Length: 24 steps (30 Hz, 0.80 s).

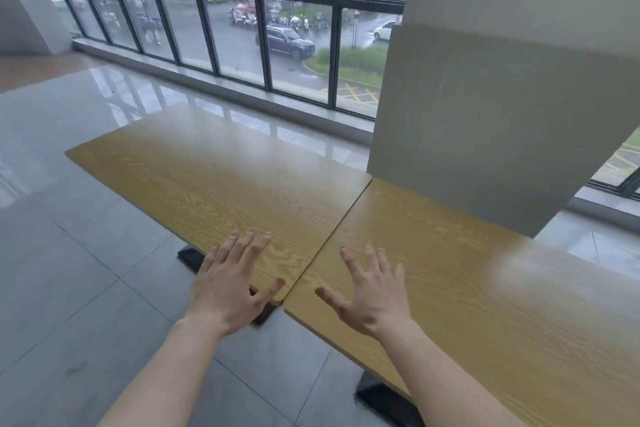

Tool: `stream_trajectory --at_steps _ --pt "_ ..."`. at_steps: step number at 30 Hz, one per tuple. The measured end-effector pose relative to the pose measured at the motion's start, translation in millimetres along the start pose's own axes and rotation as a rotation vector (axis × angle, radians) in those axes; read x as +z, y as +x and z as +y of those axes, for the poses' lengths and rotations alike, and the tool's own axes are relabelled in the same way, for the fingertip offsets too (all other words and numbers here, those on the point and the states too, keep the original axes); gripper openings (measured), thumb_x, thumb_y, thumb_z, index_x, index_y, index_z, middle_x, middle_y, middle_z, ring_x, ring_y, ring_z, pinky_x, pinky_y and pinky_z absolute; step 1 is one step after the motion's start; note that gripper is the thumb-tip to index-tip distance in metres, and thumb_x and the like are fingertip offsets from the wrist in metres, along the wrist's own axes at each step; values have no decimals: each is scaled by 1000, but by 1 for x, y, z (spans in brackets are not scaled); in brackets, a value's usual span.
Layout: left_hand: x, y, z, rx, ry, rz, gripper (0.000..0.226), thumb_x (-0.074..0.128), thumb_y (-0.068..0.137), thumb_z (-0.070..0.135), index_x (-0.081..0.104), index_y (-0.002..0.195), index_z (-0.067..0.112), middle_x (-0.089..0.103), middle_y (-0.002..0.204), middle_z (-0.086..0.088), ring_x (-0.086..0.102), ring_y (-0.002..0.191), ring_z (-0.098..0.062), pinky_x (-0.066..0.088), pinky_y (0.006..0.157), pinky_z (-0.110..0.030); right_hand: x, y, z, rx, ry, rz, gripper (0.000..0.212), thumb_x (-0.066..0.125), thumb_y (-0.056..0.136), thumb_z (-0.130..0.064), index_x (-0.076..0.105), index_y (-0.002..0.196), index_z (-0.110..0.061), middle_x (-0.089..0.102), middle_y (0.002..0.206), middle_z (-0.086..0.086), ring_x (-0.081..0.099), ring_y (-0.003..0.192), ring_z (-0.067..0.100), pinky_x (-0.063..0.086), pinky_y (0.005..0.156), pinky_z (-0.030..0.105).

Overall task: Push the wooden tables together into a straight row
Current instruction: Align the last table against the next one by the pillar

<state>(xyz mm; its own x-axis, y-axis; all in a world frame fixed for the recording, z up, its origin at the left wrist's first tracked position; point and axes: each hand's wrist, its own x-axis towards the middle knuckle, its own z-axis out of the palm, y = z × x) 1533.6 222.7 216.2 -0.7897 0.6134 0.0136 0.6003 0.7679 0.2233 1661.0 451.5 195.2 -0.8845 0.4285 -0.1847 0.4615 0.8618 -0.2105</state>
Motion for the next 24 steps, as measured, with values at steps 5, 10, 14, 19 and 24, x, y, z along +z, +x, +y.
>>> stream_trajectory --at_steps 5,10,14,19,24 --pt "-7 61 -118 113 -4 -58 87 22 84 87 -2 158 48 1 172 12 -6 157 -15 -2 128 -43 37 50 -96 121 12 7 102 21 77 -97 -1 161 -43 -7 172 12 -9 157 33 -4 121 63" --pt "-13 120 -180 284 24 -147 92 14 79 91 -4 158 47 -2 171 12 -7 157 -14 -3 127 -42 66 73 -162 265 36 9 103 20 77 -96 0 162 -41 -8 172 11 -9 157 31 -6 122 63" --pt "-2 177 -202 418 24 -173 86 17 83 88 -7 157 50 -4 171 14 -9 157 -12 -3 128 -40 86 100 -183 407 59 36 103 14 76 -96 -2 162 -40 -11 171 13 -13 157 32 -8 123 62" --pt "40 242 -219 534 51 -193 85 16 86 87 -11 157 49 -3 171 13 -10 156 -10 -5 127 -38 120 151 -186 500 70 39 104 16 77 -95 -2 162 -39 -11 171 15 -19 156 29 -11 123 59" --pt "86 291 -236 606 40 -214 90 5 79 90 -8 158 47 -2 171 12 -11 157 -12 -6 127 -39 149 197 -186 558 85 44 102 17 79 -94 -3 162 -39 -13 171 15 -22 155 29 -12 123 57"
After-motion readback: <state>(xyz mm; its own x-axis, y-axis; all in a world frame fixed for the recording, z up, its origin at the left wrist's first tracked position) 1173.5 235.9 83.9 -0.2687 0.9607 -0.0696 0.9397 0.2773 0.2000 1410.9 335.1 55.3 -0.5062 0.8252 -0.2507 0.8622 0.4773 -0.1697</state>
